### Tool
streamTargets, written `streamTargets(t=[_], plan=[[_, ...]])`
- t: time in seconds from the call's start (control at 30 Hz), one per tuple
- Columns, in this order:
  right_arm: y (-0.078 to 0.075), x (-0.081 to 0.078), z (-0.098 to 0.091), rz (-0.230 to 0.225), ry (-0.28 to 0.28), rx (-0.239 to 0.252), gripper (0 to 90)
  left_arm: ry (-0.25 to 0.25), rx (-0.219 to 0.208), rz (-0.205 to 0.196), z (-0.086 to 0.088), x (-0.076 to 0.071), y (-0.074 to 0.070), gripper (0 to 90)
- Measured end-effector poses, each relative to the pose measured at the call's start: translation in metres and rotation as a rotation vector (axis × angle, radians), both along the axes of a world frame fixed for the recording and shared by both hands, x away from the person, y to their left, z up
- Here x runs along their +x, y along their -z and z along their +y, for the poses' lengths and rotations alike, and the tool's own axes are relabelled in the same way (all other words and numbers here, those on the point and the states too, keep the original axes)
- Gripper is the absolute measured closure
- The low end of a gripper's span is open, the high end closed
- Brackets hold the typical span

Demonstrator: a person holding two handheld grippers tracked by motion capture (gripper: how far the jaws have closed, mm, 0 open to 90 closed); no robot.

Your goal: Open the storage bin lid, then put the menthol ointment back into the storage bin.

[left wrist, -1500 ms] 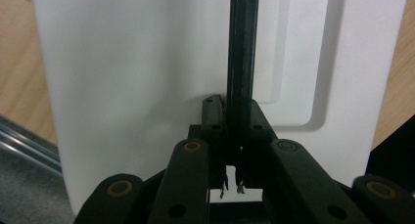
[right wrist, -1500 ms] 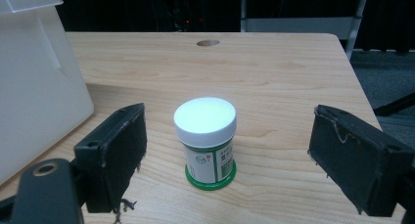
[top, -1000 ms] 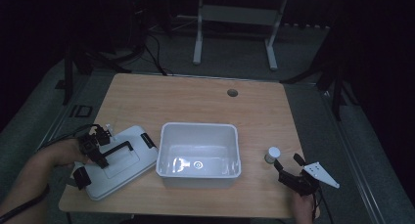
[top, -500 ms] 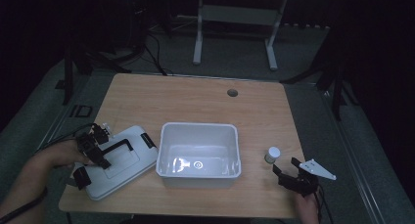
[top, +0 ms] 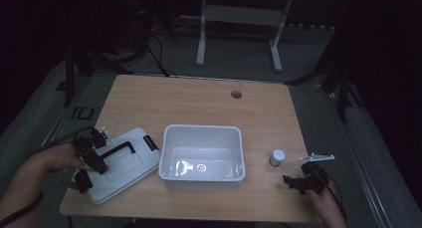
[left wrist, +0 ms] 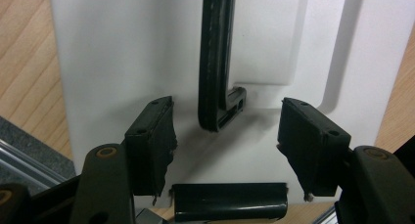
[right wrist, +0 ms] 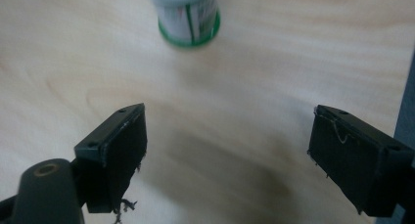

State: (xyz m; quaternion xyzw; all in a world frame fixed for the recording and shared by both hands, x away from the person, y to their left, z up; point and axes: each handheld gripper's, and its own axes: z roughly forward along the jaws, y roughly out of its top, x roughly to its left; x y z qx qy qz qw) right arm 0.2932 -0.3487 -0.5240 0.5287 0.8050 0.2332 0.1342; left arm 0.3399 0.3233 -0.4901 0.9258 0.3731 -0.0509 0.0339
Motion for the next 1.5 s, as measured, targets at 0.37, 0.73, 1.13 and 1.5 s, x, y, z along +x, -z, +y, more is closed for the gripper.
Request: streamTargets(t=[0.37, 0.73, 1.13, 1.5], plan=[[-0.006, 0.014, 0.012, 0.23, -0.1, -0.149, 13.7, 0.003, 0.018, -0.005, 0.0, -0.002, -0.003, 38.1], [-0.012, 0.03, 0.016, 0.423, -0.212, -0.233, 11.2, -0.011, 0.003, -0.012, 0.005, -0.003, -0.009, 38.1], [-0.025, 0.038, 0.027, 0.495, -0.321, -0.34, 11.2, -0.019, 0.01, -0.007, 0.007, -0.007, -0.007, 38.1], [-0.039, 0.057, 0.046, 0.451, -0.309, -0.337, 14.4, -0.019, 0.011, -0.007, 0.008, -0.006, -0.006, 38.1]])
